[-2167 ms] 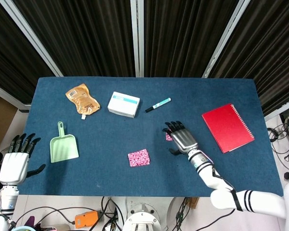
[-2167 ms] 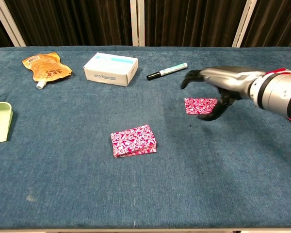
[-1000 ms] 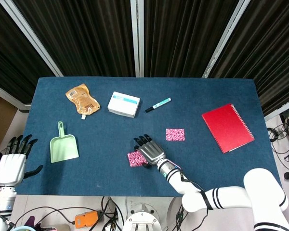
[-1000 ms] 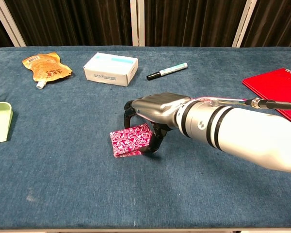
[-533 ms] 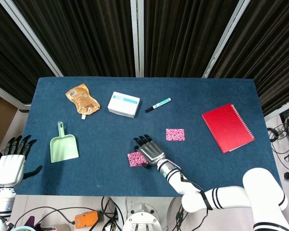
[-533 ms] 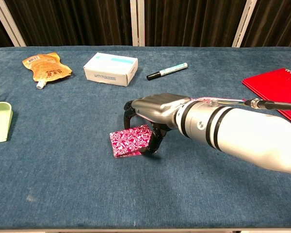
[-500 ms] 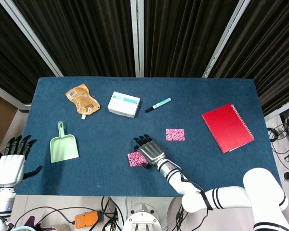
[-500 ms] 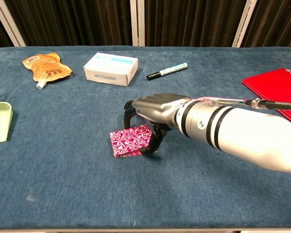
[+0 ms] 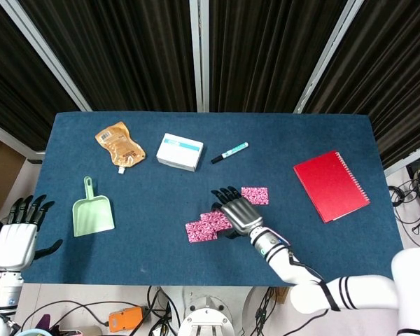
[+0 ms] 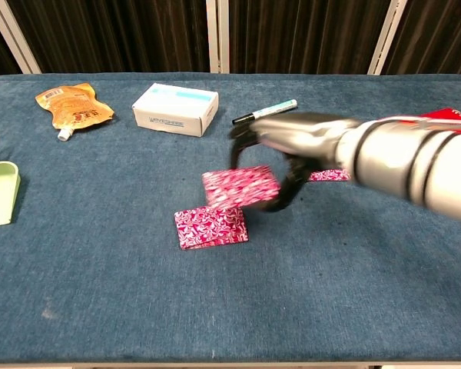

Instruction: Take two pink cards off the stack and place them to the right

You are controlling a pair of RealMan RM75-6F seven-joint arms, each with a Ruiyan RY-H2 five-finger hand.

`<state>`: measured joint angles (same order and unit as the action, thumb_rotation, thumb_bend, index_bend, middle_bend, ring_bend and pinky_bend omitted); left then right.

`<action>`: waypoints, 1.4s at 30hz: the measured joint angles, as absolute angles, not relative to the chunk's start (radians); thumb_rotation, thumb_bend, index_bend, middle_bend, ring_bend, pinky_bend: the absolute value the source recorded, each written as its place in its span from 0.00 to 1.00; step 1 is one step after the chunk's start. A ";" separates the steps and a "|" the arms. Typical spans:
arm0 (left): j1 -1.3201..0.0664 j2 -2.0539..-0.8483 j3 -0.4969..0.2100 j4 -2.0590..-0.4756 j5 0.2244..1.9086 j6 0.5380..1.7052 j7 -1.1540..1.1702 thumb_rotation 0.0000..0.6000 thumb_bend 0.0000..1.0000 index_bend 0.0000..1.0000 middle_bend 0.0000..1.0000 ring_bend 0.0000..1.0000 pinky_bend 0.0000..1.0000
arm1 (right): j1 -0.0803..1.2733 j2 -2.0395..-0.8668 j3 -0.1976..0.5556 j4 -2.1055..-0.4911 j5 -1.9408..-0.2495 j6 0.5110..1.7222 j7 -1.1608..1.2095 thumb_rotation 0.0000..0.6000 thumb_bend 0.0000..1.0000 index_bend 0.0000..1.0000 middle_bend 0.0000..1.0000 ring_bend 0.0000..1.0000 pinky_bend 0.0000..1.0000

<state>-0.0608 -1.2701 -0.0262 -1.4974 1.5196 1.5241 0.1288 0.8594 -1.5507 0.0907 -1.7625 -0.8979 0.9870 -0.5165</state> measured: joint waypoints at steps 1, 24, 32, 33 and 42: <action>-0.062 -1.271 -0.027 -1.498 1.521 1.523 0.129 1.00 0.08 0.17 0.09 0.00 0.00 | 0.845 -1.530 0.084 -1.766 -0.907 0.994 -0.503 1.00 0.60 0.51 0.11 0.00 0.02; -0.070 -1.270 -0.026 -1.529 1.528 1.521 0.150 1.00 0.08 0.17 0.09 0.00 0.00 | 0.683 -1.470 -0.029 -1.605 -1.061 0.947 -0.324 1.00 0.60 0.27 0.11 0.00 0.00; -0.077 -1.275 -0.032 -1.524 1.527 1.518 0.144 1.00 0.08 0.17 0.09 0.00 0.00 | 0.633 -1.386 -0.048 -1.678 -1.144 1.013 -0.311 1.00 0.60 0.14 0.11 0.00 0.00; -0.078 -1.276 -0.033 -1.522 1.527 1.517 0.142 1.00 0.08 0.17 0.09 0.00 0.00 | 0.621 -1.371 -0.049 -1.688 -1.160 1.035 -0.303 1.00 0.60 0.14 0.11 0.00 0.00; -0.079 -1.289 -0.040 -1.500 1.508 1.509 0.111 1.00 0.08 0.17 0.09 0.00 0.00 | 0.471 -1.225 -0.035 -1.715 -1.265 1.303 -0.190 1.00 0.56 0.15 0.11 0.00 0.00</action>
<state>-0.0794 -1.2888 -0.0399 -1.5001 1.5080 1.5094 0.1106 0.4709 -1.2246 -0.0345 -1.7145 -1.2651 1.3033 -0.1898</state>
